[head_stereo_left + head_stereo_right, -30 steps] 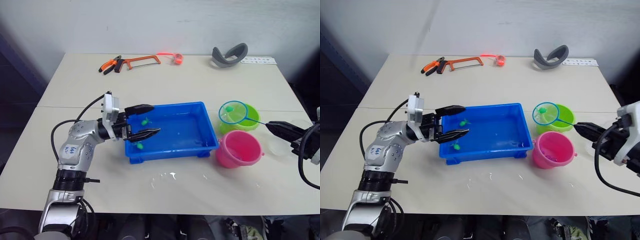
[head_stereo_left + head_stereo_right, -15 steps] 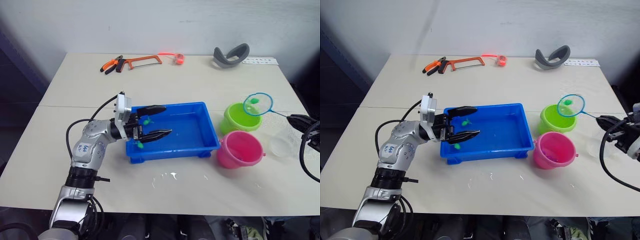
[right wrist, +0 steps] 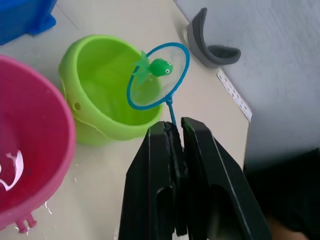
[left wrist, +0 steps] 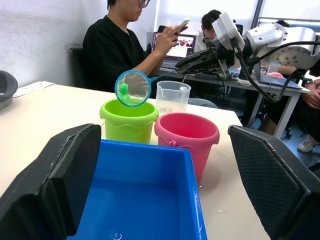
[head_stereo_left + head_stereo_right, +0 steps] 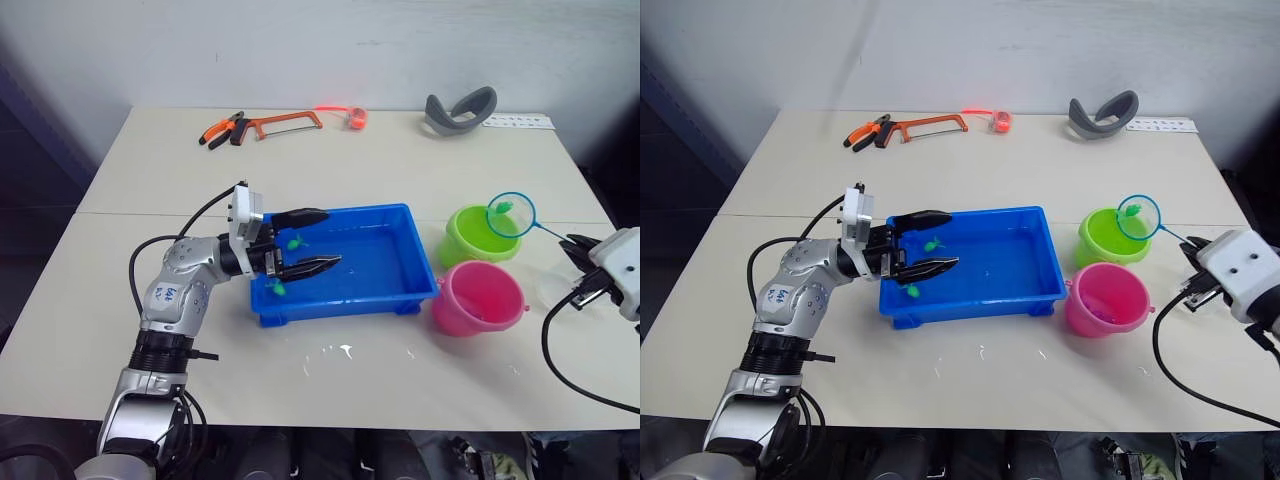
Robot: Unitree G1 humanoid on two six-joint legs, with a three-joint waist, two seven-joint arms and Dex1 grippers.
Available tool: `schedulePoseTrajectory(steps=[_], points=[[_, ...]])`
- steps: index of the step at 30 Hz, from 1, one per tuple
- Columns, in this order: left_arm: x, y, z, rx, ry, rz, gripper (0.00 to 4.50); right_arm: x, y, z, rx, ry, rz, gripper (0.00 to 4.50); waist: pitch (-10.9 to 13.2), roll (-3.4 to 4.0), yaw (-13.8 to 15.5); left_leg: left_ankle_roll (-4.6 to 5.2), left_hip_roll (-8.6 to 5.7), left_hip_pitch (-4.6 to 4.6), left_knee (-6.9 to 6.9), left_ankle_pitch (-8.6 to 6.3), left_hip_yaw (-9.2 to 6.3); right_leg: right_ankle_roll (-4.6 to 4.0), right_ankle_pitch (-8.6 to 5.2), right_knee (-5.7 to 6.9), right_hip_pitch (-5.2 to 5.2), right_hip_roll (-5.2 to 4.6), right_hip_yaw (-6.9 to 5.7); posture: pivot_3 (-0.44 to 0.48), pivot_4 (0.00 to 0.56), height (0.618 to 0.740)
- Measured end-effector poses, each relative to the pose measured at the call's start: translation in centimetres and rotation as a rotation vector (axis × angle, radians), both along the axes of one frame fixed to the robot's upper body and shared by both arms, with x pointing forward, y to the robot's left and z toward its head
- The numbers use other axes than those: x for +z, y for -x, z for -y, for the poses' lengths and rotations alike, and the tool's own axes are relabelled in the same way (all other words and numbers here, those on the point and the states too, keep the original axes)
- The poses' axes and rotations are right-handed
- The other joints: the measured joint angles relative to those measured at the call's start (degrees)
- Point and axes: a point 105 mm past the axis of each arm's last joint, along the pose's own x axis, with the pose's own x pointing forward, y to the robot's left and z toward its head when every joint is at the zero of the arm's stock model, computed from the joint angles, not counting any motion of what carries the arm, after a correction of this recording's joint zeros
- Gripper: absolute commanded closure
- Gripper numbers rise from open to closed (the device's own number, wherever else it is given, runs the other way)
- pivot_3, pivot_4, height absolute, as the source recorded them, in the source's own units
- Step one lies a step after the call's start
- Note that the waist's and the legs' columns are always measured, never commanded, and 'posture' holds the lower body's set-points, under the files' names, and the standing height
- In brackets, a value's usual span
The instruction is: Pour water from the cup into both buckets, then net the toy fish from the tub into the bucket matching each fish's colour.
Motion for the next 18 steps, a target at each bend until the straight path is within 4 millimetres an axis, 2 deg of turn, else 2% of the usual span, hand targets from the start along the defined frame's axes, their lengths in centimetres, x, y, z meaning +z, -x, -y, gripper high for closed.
schedulePoseTrajectory(steps=[3, 9, 12, 14, 18], points=[[0.0, 0.0, -0.1, 0.003, -0.006, 0.001, 0.08, -0.3, -0.1, -0.8, 0.059, 0.192, -0.006, 4.5, 0.0, 0.0, -0.03, 0.0, 0.0, 0.01, 0.01, 0.0, 0.03, 0.0, 0.0, 0.01, 0.0, 0.0, 0.03, 0.0, 0.15, 0.74], [0.0, -0.1, -0.2, 0.008, -0.012, 0.002, 0.08, 0.0, -0.4, -0.8, 0.119, 0.516, 0.006, 4.5, 0.0, 0.0, 0.02, -0.02, 0.01, 0.0, 0.02, 0.01, 0.0, 0.0, 0.0, 0.0, 0.0, 0.0, 0.05, 0.0, 0.15, 0.74], [0.0, -0.1, -0.2, 0.009, -0.012, 0.002, 0.08, 0.2, -0.6, -0.4, 0.116, 0.601, 0.026, 4.5, 0.0, 0.0, -0.02, -0.03, 0.02, 0.01, 0.03, 0.02, 0.0, 0.0, 0.0, 0.0, 0.01, 0.01, 0.05, 0.0, 0.15, 0.74], [0.0, -0.1, -0.3, 0.01, -0.012, 0.003, 0.08, 0.2, -0.9, 0.6, 0.091, 0.672, 0.02, 4.5, 0.0, 0.0, -0.05, -0.04, 0.03, 0.01, 0.03, 0.02, -0.01, 0.0, 0.0, 0.0, 0.01, 0.01, 0.07, 0.0, 0.15, 0.74], [0.0, -0.1, -0.3, 0.011, -0.013, 0.004, 0.08, 1.1, -1.2, 0.9, 0.075, 0.685, 0.069, 4.5, 0.0, 0.0, -0.1, -0.05, 0.05, 0.01, 0.03, 0.03, -0.01, -0.01, 0.0, 0.01, 0.01, 0.03, 0.08, 0.0, 0.15, 0.74]])
